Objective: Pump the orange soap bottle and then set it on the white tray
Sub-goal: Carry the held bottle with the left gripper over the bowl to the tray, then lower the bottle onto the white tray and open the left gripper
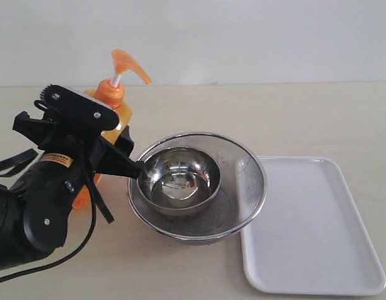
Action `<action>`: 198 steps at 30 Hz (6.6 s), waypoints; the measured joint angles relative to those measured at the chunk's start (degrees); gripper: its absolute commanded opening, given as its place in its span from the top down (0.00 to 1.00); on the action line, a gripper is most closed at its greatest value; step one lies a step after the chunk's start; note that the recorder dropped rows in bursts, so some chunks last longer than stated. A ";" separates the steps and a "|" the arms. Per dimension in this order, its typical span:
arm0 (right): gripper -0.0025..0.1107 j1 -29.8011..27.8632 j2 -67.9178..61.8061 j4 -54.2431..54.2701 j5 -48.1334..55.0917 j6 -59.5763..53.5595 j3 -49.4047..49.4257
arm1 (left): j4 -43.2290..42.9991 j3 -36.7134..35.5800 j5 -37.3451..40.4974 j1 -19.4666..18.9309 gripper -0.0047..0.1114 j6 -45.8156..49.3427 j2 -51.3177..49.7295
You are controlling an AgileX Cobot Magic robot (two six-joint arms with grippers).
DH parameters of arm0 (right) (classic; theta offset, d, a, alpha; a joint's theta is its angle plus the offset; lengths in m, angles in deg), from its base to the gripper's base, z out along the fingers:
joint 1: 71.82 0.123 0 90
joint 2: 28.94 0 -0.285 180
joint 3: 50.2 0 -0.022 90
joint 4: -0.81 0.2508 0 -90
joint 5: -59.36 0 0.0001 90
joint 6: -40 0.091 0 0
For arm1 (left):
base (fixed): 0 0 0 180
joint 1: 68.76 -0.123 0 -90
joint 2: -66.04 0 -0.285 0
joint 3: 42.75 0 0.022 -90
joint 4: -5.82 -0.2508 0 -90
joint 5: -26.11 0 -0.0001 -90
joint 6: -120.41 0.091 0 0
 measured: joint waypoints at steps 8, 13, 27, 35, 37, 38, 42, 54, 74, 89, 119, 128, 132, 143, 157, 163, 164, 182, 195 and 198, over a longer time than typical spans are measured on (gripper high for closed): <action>0.98 -0.11 17.76 -4.84 -10.03 10.66 23.72 | 1.19 -0.12 0.83 0.00 0.92 0.99 8.72; 0.98 -0.11 24.53 -4.84 -24.95 17.05 36.03 | 0.65 0.00 1.00 0.00 0.92 3.58 15.66; 0.98 -0.11 25.83 -13.83 -40.37 28.56 44.23 | -6.83 18.13 28.37 6.32 0.92 4.24 21.02; 0.98 -0.11 34.54 -31.65 -27.04 49.21 43.78 | -7.15 25.85 29.13 15.02 0.92 1.13 10.27; 0.98 -0.11 37.50 -31.90 -24.78 49.60 43.78 | -7.24 28.41 27.90 17.42 0.92 -0.66 6.71; 0.98 -0.11 38.79 -31.90 -24.20 49.66 43.78 | -7.36 29.98 26.95 18.59 0.92 -1.53 4.76; 0.98 -0.11 40.38 -29.86 -23.39 47.53 43.74 | -8.77 34.70 25.57 20.66 0.92 -5.42 -0.77; 0.98 -0.11 40.38 -26.05 -20.50 40.27 43.74 | -10.33 40.57 23.57 21.19 0.92 -10.34 -13.05; 0.98 -0.11 40.38 -24.81 -17.80 33.95 43.74 | -11.53 41.79 26.93 21.19 0.81 -14.46 -19.18; 0.98 -0.11 40.38 -24.81 -17.77 32.07 43.74 | -12.83 42.52 25.06 21.19 0.18 -14.82 -18.64; 0.98 -0.11 40.38 -24.81 -17.56 31.08 43.74 | -13.06 42.56 39.99 21.19 0.18 -9.94 -8.49; 0.98 -0.11 40.38 -24.81 -17.56 31.08 43.74 | -13.06 42.56 44.16 21.19 0.18 -9.94 -7.38; 0.98 -0.11 40.38 -24.81 -17.47 31.08 43.74 | -13.06 42.56 46.49 21.19 0.18 -6.38 -5.46; 0.98 -0.11 40.38 -24.81 -17.47 30.99 43.74 | -13.15 42.56 77.06 17.79 0.18 -0.92 -2.15; 0.98 -0.11 40.38 -6.68 -21.32 30.99 43.74 | -12.78 42.56 84.66 17.79 0.91 -1.18 -2.15; 0.98 -0.11 40.38 -6.42 -27.13 31.64 48.93 | -14.12 42.56 84.29 17.53 0.92 -2.30 -2.15; 0.98 -0.11 40.38 -6.31 -29.20 32.29 50.65 | -15.16 42.56 84.29 17.21 0.92 -2.68 -2.15; 0.98 -0.11 39.49 -36.11 -38.46 67.56 64.62 | -26.67 36.81 70.46 2.36 0.92 -11.60 0.56; 0.98 -0.21 14.56 -67.58 -39.10 101.56 65.87 | -28.44 30.49 46.79 2.36 0.92 -20.50 -4.98; 0.98 -0.21 7.90 -70.24 -38.80 105.18 65.87 | -42.49 30.49 44.71 3.94 0.92 -32.36 -7.16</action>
